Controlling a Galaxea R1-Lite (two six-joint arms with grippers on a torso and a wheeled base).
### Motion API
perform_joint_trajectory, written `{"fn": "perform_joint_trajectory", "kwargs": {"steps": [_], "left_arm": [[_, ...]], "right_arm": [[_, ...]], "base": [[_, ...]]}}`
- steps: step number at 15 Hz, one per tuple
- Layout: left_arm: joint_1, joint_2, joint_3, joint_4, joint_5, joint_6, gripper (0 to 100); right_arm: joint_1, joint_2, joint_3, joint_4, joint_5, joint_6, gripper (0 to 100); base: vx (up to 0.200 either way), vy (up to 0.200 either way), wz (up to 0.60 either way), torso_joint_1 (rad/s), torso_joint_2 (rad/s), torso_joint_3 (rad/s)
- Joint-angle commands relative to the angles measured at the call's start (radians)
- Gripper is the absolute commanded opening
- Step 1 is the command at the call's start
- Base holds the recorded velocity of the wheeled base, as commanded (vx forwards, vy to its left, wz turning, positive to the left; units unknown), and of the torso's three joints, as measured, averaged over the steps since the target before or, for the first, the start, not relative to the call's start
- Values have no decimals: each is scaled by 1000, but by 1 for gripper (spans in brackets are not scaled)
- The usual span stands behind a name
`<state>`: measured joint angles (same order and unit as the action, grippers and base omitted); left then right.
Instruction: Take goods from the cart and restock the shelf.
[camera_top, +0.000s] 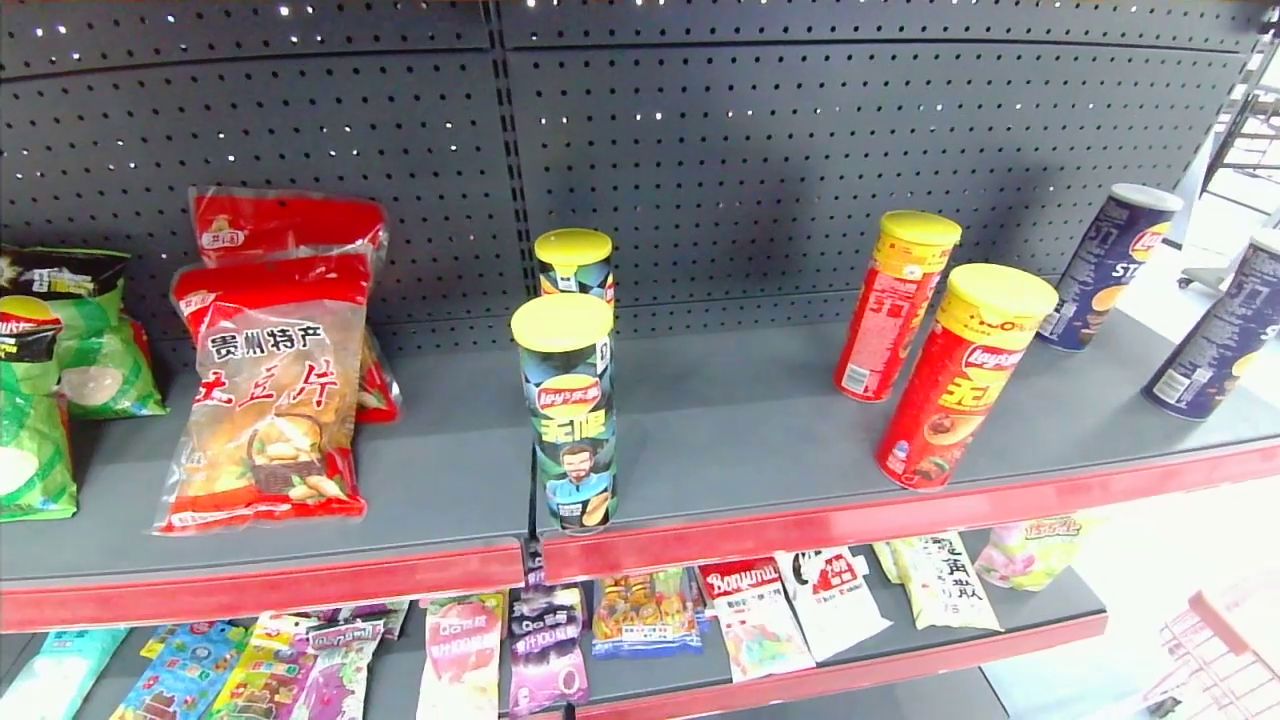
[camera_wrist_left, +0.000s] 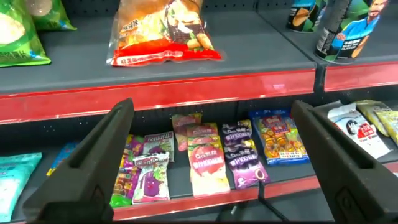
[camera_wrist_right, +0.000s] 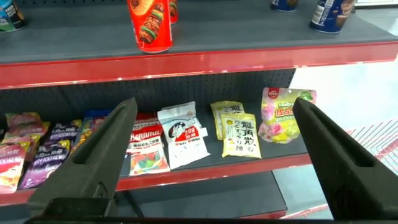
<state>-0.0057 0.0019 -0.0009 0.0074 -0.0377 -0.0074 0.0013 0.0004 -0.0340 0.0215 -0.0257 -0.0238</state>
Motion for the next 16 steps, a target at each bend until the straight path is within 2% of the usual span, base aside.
{"fn": "perform_joint_trajectory", "kwargs": {"steps": [1,4,9,16], "left_arm": [[0,0,1,0,-1,0,100],[0,0,-1,0,1,0,100],[0,0,1,0,1,1,100],[0,0,1,0,1,7,100]], "right_arm": [[0,0,-1,0,0,-1,100],[2,0,0,0,0,-1,100],[0,0,0,0,3,-2,100],[2,0,-1,0,9,-5,100]], "base": [[0,0,0,0,0,0],[0,0,600,2,2,5],[0,0,0,0,0,0],[0,-200,0,2,6,1]]}}
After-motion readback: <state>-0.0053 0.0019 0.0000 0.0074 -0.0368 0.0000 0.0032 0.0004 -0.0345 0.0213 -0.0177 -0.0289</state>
